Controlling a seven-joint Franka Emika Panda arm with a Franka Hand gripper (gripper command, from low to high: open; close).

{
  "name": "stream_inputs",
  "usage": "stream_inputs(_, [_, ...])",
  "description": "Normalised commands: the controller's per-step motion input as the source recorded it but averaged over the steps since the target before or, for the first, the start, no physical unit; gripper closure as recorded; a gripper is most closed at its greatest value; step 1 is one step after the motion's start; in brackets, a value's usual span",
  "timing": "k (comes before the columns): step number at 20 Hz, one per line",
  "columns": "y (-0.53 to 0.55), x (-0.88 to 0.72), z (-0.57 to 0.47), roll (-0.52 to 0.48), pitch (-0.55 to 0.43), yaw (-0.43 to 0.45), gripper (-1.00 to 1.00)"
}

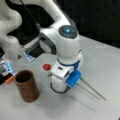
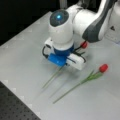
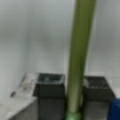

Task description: Flower insertion into a vase

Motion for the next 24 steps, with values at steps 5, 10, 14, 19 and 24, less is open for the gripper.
stream_inputs(5, [-0.21,-0.47,0.23,0.122,-0.182,-0.182,1.0])
stream_inputs(10, [-0.22,-0.47,0.46,0.11,-0.142,-0.115,1.0])
stream_inputs(14, [-0.24,-0.46,0.68,0.063,-0.078,0.011,1.0])
stream_inputs(19, [-0.27,-0.34,0.56,-0.035,-0.001,0.13,1.0])
stream_inputs(24, [-0.37,-0.27,0.19,-0.149,0.101,0.216,1.0])
